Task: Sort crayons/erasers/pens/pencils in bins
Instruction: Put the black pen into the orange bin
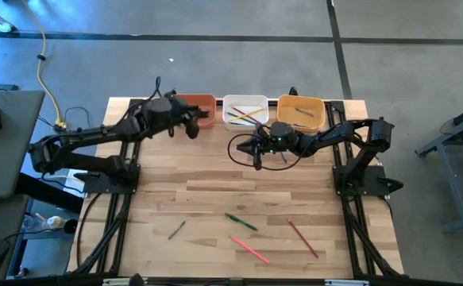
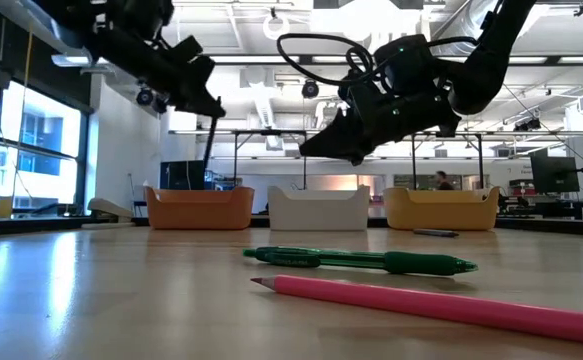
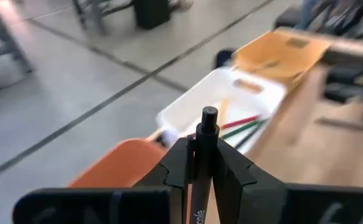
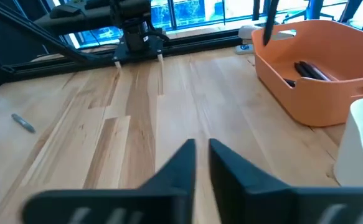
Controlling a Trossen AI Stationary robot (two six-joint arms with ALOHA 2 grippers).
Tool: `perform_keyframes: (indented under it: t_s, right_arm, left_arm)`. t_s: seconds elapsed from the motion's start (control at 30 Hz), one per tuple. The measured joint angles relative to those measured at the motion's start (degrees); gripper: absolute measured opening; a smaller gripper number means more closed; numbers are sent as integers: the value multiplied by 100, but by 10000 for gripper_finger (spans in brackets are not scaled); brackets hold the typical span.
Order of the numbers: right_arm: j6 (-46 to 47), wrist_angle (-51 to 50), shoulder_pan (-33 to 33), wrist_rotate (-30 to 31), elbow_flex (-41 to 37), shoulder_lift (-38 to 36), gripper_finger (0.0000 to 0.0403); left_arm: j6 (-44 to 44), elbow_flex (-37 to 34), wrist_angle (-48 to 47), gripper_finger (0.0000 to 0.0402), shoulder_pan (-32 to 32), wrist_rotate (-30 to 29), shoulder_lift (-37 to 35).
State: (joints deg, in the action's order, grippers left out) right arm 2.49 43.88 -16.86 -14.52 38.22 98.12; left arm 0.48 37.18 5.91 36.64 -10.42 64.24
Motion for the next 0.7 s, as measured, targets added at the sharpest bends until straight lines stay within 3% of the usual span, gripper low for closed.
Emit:
perform_keyframes:
  t_s: [0.07, 0.2, 0.7]
  right_arm:
    - [-64, -14, 0, 0, 0, -2, 7]
    - [-104, -37, 2, 0, -2, -4, 17]
    - [-148, -125, 9, 2, -4, -6, 1]
  left_arm:
    - [268, 219, -402, 28, 134, -157, 97]
    - [830, 495, -618, 27, 419, -469, 398]
    - [2304, 1369, -835, 27, 1033, -659, 2289]
